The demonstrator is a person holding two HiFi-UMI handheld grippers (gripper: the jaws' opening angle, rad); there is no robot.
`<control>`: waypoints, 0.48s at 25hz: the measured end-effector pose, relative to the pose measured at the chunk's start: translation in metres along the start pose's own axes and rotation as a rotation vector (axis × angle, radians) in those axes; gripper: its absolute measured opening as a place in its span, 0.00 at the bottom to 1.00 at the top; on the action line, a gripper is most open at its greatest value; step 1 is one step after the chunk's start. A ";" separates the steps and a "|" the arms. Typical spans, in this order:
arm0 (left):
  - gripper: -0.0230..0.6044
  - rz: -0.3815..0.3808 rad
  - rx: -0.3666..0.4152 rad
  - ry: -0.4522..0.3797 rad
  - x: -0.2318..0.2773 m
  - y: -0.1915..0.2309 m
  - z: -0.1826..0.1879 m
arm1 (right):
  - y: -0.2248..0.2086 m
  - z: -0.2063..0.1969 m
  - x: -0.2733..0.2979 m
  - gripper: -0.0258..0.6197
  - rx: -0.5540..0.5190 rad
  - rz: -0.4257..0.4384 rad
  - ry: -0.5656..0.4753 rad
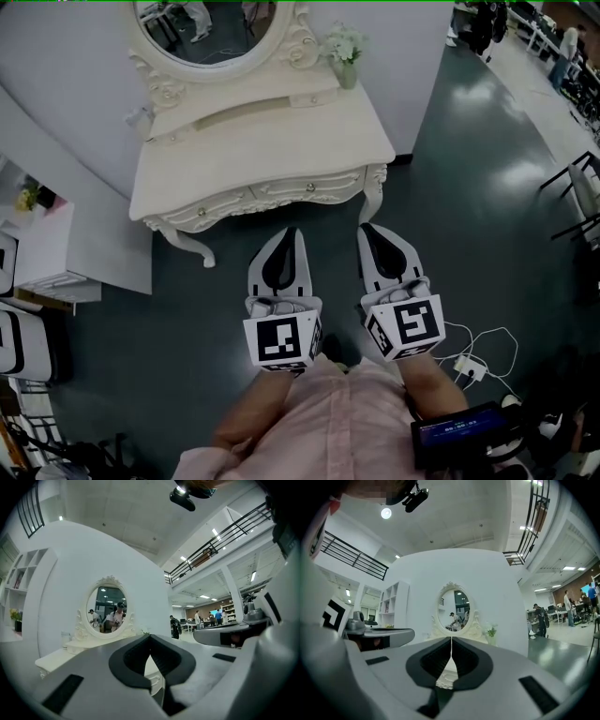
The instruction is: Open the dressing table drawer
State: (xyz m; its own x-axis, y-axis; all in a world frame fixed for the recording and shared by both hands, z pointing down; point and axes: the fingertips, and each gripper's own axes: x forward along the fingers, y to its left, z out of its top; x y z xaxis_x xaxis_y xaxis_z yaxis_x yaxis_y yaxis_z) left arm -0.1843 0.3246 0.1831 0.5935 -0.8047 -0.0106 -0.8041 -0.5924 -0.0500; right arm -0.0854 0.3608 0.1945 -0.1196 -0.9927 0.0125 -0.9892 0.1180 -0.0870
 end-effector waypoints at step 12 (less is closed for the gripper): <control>0.07 -0.041 -0.025 0.030 0.037 0.015 -0.016 | -0.010 -0.006 0.035 0.07 -0.022 -0.029 0.032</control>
State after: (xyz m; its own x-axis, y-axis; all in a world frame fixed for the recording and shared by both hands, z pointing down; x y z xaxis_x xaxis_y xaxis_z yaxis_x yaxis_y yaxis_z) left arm -0.1755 0.2854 0.1984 0.6252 -0.7801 0.0213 -0.7798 -0.6256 -0.0245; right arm -0.0807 0.3254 0.2017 -0.0927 -0.9946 0.0463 -0.9939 0.0897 -0.0641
